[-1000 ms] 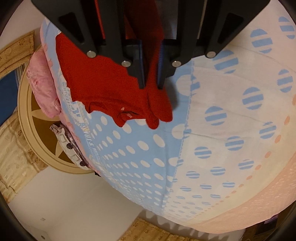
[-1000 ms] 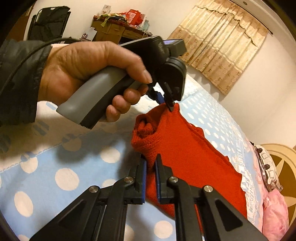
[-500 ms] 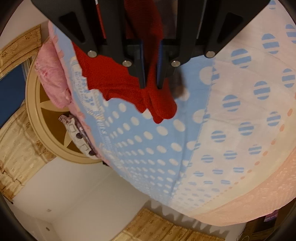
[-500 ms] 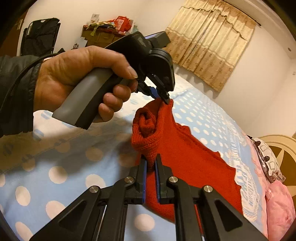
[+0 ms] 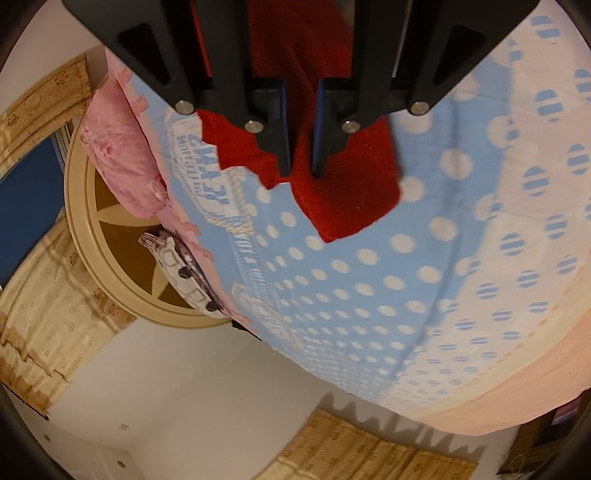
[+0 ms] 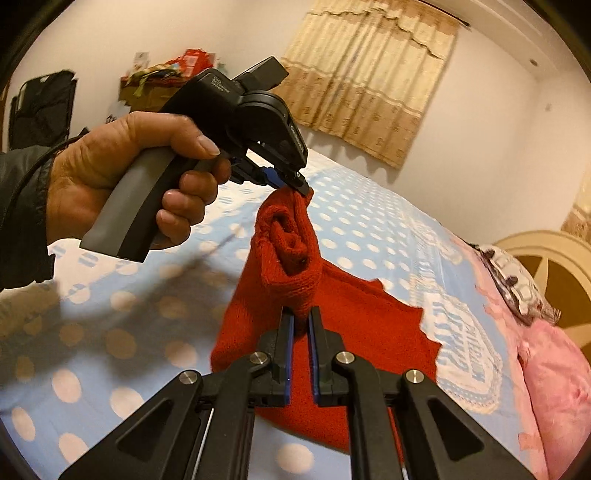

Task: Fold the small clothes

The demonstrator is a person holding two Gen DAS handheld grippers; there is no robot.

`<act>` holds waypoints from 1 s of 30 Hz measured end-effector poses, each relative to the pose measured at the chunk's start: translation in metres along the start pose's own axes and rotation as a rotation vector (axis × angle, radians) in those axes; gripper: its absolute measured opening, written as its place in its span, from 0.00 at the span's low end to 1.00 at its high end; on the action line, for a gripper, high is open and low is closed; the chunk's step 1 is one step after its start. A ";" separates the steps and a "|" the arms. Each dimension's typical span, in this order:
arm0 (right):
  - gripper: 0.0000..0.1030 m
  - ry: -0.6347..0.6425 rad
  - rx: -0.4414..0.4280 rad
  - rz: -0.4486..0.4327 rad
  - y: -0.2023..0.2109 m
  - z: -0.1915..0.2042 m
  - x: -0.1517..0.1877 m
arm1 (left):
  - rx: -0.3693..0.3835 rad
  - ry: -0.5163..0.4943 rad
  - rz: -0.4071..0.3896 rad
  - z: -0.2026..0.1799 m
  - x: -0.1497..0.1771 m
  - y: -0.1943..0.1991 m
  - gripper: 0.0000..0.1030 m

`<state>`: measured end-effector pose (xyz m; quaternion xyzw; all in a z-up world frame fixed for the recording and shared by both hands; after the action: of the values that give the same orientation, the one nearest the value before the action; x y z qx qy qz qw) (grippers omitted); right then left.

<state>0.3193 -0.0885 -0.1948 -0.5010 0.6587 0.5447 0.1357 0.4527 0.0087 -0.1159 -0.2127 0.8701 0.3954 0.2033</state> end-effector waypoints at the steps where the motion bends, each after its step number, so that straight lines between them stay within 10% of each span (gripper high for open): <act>1: 0.06 -0.012 0.009 0.002 0.002 -0.006 0.004 | 0.004 -0.014 0.003 -0.011 0.000 -0.005 0.11; 13: 0.00 -0.183 0.064 0.090 0.005 -0.070 0.051 | 0.019 -0.121 0.112 -0.082 0.021 -0.085 0.07; 18: 0.01 -0.358 -0.038 0.163 -0.007 -0.102 0.078 | -0.007 -0.136 0.166 -0.086 0.036 -0.108 0.07; 20: 0.18 -0.441 -0.105 0.180 -0.010 -0.112 0.083 | -0.024 -0.166 0.177 -0.090 0.040 -0.113 0.08; 22: 0.89 -0.543 -0.217 0.180 -0.013 -0.121 0.087 | -0.028 -0.184 0.186 -0.093 0.043 -0.112 0.08; 27: 0.87 -0.639 -0.400 0.174 -0.020 -0.113 0.077 | -0.037 -0.249 0.179 -0.099 0.041 -0.093 0.17; 30: 0.63 -0.649 -0.437 0.239 -0.040 -0.101 0.075 | -0.071 -0.272 0.182 -0.094 0.040 -0.088 0.39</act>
<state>0.3544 -0.2097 -0.2351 -0.2401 0.5041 0.8135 0.1628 0.4491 -0.1251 -0.1328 -0.0842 0.8357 0.4678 0.2751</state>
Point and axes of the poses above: each gripper's, at about its wrist camera, not at the fingertips, and y roughly against the way its jaws point, z to its left, x to its underside, the point moved 5 cm from there along -y, roughly the way its jaws point, and after that the axes turned 3 degrees about z, right-handed, at the moved point
